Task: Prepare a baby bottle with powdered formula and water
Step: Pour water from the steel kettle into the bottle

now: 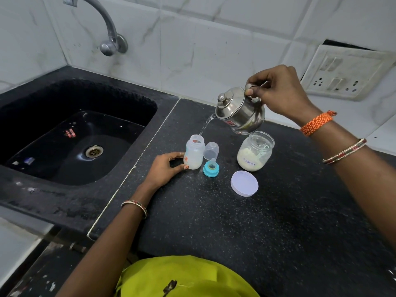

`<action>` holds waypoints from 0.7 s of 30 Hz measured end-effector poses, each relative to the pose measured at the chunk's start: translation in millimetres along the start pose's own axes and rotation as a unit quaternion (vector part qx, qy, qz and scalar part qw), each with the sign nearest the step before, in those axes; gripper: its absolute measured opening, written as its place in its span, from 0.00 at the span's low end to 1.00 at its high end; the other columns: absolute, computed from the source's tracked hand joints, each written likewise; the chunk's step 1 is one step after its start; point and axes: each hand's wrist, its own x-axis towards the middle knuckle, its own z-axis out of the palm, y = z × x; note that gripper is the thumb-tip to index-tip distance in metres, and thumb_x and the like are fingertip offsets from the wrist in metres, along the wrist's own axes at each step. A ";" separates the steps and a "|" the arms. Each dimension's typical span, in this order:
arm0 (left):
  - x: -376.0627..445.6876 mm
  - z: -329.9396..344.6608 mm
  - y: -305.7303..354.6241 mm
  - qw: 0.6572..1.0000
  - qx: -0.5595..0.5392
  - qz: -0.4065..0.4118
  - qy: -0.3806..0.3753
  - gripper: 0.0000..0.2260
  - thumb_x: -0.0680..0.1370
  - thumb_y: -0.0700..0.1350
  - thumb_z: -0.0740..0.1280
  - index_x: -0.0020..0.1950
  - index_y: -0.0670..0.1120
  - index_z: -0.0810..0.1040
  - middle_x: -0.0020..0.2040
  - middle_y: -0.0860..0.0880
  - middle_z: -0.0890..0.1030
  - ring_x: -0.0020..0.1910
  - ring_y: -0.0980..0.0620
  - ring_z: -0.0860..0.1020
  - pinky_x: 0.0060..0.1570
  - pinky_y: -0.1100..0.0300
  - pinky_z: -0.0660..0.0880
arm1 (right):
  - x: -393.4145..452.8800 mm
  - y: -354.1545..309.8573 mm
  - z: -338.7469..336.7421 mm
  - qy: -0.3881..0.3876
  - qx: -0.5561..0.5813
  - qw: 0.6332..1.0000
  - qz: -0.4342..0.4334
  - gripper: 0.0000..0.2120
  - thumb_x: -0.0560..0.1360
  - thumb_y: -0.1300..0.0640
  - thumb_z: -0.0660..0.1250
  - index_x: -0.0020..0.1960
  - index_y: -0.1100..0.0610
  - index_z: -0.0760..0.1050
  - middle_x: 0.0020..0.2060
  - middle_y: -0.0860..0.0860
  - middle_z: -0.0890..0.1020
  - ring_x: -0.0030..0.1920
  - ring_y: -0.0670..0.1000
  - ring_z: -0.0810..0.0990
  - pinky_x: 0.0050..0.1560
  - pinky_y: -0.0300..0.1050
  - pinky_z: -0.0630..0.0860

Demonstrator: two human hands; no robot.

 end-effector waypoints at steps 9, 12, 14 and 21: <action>-0.4 -0.1 0.9 1.000 -0.014 0.000 0.000 0.19 0.71 0.43 0.73 0.61 0.45 0.78 0.59 0.50 0.81 0.55 0.61 0.76 0.52 0.82 0.65 | -1.7 1.3 6.6 -0.005 -0.001 1.000 -0.001 0.07 0.71 0.57 0.72 0.48 0.55 0.84 0.37 0.47 0.82 0.40 0.49 0.82 0.50 0.52 0.80; -0.8 -0.5 2.1 1.000 -0.012 0.002 0.001 0.19 0.71 0.43 0.73 0.61 0.45 0.78 0.58 0.51 0.81 0.55 0.61 0.76 0.52 0.82 0.65 | -3.8 3.2 10.3 -0.012 0.000 1.000 0.000 0.07 0.71 0.57 0.72 0.48 0.55 0.84 0.37 0.47 0.82 0.40 0.49 0.82 0.50 0.52 0.80; -0.7 0.1 1.1 1.000 -0.016 0.004 0.003 0.18 0.71 0.43 0.73 0.61 0.45 0.78 0.58 0.51 0.81 0.56 0.61 0.77 0.53 0.81 0.65 | -5.1 5.4 13.8 -0.011 0.010 1.000 0.006 0.07 0.71 0.58 0.72 0.48 0.56 0.84 0.36 0.46 0.81 0.38 0.47 0.81 0.49 0.49 0.79; -0.2 0.4 -0.3 1.000 -0.012 0.008 0.003 0.19 0.71 0.44 0.73 0.62 0.46 0.78 0.60 0.51 0.80 0.57 0.61 0.76 0.60 0.68 0.69 | -24.2 18.0 33.9 -0.026 0.084 0.995 0.051 0.04 0.71 0.62 0.72 0.44 0.56 0.83 0.33 0.45 0.81 0.32 0.36 0.79 0.41 0.36 0.78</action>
